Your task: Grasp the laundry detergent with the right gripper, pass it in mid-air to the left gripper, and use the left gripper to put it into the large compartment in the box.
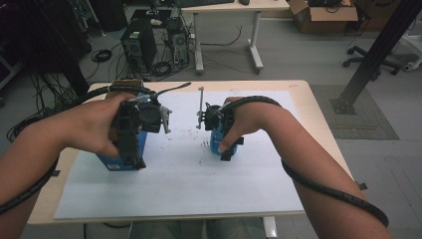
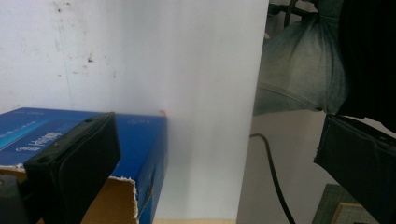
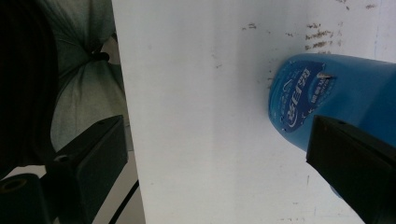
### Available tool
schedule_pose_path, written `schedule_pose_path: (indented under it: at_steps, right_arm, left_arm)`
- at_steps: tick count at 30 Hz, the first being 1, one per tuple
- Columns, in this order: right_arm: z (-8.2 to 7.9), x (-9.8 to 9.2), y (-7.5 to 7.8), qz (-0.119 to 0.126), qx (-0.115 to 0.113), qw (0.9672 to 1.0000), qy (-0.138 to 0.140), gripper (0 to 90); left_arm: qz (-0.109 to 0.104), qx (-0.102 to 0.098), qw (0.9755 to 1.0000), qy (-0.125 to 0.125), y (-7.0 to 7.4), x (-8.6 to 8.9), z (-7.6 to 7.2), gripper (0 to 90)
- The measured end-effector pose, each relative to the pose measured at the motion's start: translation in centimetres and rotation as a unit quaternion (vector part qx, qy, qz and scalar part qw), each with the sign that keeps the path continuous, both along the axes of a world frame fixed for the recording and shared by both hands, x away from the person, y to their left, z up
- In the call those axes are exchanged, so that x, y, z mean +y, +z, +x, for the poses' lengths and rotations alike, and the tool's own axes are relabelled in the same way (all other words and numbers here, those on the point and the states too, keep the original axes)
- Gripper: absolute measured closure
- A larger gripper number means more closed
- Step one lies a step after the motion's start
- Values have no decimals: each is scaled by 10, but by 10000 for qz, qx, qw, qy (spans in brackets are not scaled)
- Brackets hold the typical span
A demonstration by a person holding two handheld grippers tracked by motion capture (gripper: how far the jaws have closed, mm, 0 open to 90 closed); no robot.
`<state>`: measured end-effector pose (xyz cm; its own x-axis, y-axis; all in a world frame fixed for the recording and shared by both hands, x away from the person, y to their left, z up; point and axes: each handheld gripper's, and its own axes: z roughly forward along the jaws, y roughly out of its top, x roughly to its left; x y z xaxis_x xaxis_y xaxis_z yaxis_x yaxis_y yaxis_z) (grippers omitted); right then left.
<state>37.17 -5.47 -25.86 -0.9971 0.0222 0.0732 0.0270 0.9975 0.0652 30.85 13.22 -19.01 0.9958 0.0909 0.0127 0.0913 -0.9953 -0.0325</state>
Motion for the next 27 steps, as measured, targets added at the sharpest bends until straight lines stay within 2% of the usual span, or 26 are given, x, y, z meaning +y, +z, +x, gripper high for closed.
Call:
schedule_pose_path:
  at_steps: [6,10,14,27]
  right_arm:
    - [0,-1,0,11,24,10000,11,55]
    - [2,-5,-1,32,24,10000,-15,51]
    - [1,-7,-3,85,93,9999,-41,49]
    - [-8,-18,-4,230,175,9996,-39,49]
  left_arm:
    - [-28,5,10000,-18,1,-1,2,2]
    - [-79,6,10000,14,-4,-2,4,2]
    - [-18,84,10000,-24,-8,-3,5,2]
    - [30,96,9999,-41,-13,-10,5,2]
